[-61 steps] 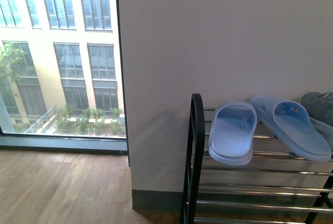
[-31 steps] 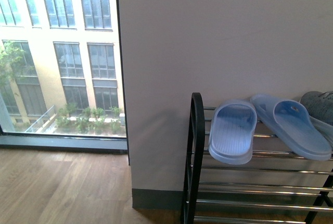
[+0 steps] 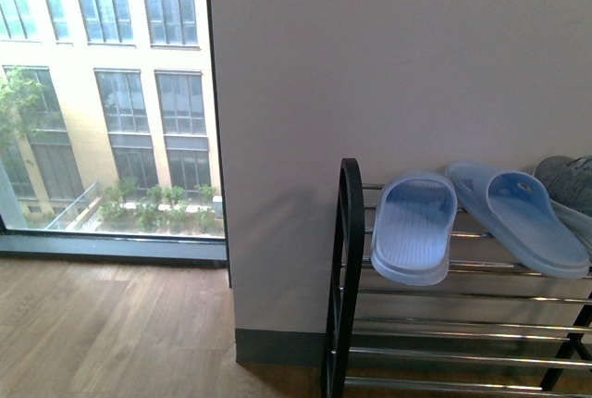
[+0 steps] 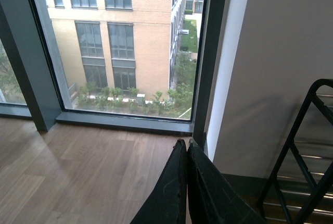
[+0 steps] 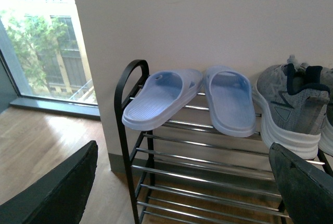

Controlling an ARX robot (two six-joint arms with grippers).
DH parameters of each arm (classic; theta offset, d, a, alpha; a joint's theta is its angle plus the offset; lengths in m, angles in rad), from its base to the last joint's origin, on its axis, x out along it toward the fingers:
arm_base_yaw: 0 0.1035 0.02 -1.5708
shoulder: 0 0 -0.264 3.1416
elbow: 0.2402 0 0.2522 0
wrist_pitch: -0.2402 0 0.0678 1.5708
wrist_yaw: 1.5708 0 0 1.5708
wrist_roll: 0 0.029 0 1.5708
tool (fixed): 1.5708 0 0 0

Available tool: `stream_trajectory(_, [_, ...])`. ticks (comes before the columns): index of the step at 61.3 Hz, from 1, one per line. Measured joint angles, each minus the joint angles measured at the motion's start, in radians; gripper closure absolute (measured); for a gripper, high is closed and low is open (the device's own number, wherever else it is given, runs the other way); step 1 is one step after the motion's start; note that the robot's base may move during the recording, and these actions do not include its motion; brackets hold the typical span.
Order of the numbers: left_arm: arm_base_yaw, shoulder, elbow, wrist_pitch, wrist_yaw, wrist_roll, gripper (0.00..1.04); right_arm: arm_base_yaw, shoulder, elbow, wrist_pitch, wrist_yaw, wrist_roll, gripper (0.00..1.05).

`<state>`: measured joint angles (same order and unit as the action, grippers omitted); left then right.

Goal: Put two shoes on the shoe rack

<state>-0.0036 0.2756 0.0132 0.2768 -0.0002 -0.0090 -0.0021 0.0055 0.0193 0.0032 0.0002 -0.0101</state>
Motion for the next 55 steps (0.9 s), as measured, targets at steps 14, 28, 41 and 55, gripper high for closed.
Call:
stream_trajectory(14, [0.000, -0.087, 0.000, -0.087, 0.000, 0.000, 1.03, 0.000, 0.000, 0.000, 0.000, 0.000, 0.000, 0.09])
stream_trajectory(28, [0.000, -0.257, 0.000, -0.270, 0.000, 0.000, 1.03, 0.000, 0.000, 0.000, 0.000, 0.000, 0.000, 0.09])
stream_trajectory(41, [0.001, -0.259, 0.000, -0.277, 0.000, 0.001, 1.03, 0.000, 0.000, 0.000, 0.000, 0.000, 0.000, 0.09])
stream_trajectory(55, [0.001, -0.259, 0.000, -0.277, 0.000, 0.000, 0.92, 0.000, 0.000, 0.000, 0.000, 0.000, 0.000, 0.09])
